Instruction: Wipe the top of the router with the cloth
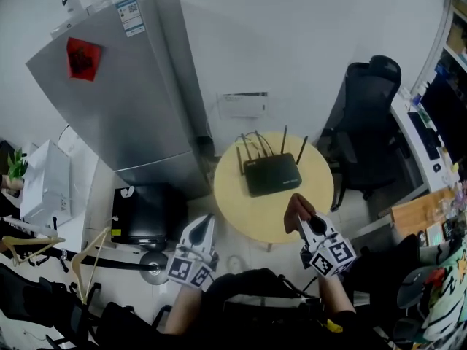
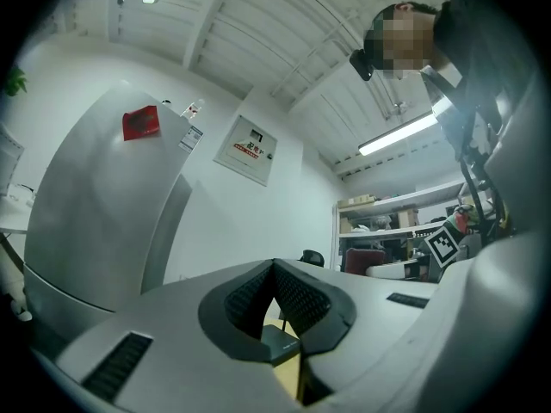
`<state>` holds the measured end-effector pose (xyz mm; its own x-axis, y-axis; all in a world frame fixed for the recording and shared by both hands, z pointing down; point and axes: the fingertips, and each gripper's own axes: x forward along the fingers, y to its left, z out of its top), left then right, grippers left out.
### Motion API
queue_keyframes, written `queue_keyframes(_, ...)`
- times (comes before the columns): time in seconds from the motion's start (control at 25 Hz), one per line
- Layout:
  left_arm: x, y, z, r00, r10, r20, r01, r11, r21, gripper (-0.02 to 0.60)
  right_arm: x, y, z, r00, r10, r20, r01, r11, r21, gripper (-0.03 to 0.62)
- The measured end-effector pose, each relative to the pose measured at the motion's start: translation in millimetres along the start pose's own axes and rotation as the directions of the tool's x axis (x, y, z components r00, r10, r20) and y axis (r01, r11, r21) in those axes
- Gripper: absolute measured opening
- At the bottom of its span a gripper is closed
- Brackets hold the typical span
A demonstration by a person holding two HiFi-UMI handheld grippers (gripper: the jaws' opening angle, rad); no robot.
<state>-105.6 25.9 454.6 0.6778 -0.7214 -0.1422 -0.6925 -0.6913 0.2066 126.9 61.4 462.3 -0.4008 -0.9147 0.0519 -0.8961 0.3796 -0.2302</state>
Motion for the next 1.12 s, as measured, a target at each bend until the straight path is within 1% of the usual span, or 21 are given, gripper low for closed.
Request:
queue_keyframes(0.16, 12.7, 44.9, 3.6, 1.000, 0.012, -0.005, -0.012, 1.000, -0.011, -0.006, 43.4, 9.7, -5.2, 0.999, 0.011, -0.034, -0.012, 1.000, -0.011, 0.063)
queue_keyframes(0.32, 28.8, 73.8, 4.5, 1.000, 0.004, -0.013, -0.004, 1.000, 0.001, -0.006, 74.0, 6.6, -7.7, 0.999, 0.003, -0.048, -0.003, 1.000, -0.002, 0.063)
queue_keyframes(0.44, 39.5, 88.8, 5.9, 1.000, 0.014, -0.011, -0.014, 1.000, -0.002, -0.006, 93.4, 6.1, -11.7, 0.998, 0.014, -0.066, -0.013, 1.000, 0.009, 0.063)
queue_keyframes(0.64, 54.4, 95.8, 5.2, 0.999, 0.036, -0.026, -0.036, 0.999, 0.013, -0.006, 126.0, -3.2, -17.6, 0.990, 0.066, -0.122, -0.069, 0.997, -0.023, 0.063)
queue_keyframes(0.76, 61.8, 100.8, 6.7, 0.997, 0.081, -0.011, -0.081, 0.997, 0.013, -0.006, 149.5, -16.8, -19.6, 0.980, 0.108, -0.164, -0.117, 0.992, -0.041, 0.063)
queue_keyframes(0.92, 69.5, 107.0, 12.4, 0.984, 0.178, 0.032, -0.178, 0.984, 0.003, -0.006, 177.4, -32.6, -19.6, 0.962, 0.182, -0.205, -0.193, 0.980, -0.037, 0.063)
queue_keyframes(1.0, 76.0, 104.5, 12.4, 0.976, 0.213, 0.042, -0.214, 0.977, 0.003, -0.006, 188.1, -39.6, -21.5, 0.949, 0.218, -0.226, -0.231, 0.972, -0.032, 0.063)
queue_keyframes(1.12, 89.8, 97.5, 10.8, 0.967, 0.248, 0.050, -0.250, 0.968, 0.024, -0.006, 208.0, -53.0, -29.4, 0.926, 0.260, -0.274, -0.277, 0.960, -0.025, 0.063)
